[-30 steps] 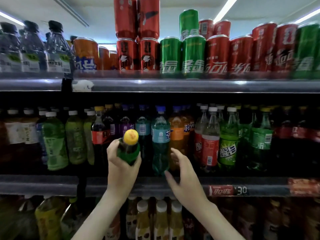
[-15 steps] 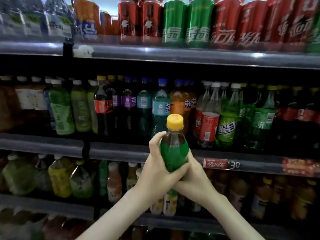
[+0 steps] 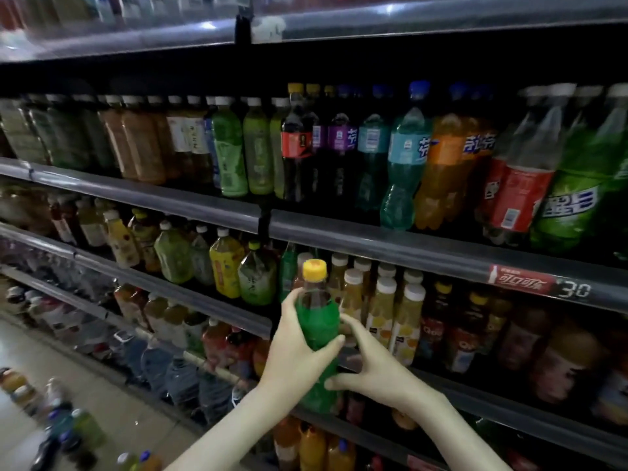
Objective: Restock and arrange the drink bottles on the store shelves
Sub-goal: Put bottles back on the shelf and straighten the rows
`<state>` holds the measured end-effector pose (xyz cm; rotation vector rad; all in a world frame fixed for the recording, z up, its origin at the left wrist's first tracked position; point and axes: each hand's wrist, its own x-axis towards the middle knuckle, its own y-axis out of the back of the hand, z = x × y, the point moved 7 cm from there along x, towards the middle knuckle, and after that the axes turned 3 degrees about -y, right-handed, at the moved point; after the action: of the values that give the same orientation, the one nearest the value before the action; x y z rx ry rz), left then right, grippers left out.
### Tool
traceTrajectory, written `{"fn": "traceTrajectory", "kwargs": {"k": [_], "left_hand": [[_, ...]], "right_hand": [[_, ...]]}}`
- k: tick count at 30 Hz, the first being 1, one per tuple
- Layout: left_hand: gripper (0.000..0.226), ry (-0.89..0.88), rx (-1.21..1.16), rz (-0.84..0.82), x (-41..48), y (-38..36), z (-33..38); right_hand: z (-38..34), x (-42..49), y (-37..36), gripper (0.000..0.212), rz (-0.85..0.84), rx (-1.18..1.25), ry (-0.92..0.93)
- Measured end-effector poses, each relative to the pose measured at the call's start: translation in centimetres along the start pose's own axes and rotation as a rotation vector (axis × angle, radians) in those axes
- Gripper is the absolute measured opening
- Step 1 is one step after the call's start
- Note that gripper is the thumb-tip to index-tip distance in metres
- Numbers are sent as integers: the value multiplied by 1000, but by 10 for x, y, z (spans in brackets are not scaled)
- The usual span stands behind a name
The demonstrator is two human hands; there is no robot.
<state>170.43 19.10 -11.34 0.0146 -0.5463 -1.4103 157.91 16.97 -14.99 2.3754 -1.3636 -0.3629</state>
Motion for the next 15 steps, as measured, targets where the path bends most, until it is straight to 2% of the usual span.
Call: {"fn": "traceTrajectory", "kwargs": {"k": [3, 9, 15], "left_hand": [[79, 96, 12, 83, 5, 37, -34], [77, 254, 24, 141, 32, 114, -109], [73, 250, 55, 90, 71, 176, -157]], "right_hand": [[28, 22, -15, 104, 65, -106, -109], [41, 88, -37, 98, 309, -71, -233], [41, 168, -51, 97, 540, -101, -294]]}}
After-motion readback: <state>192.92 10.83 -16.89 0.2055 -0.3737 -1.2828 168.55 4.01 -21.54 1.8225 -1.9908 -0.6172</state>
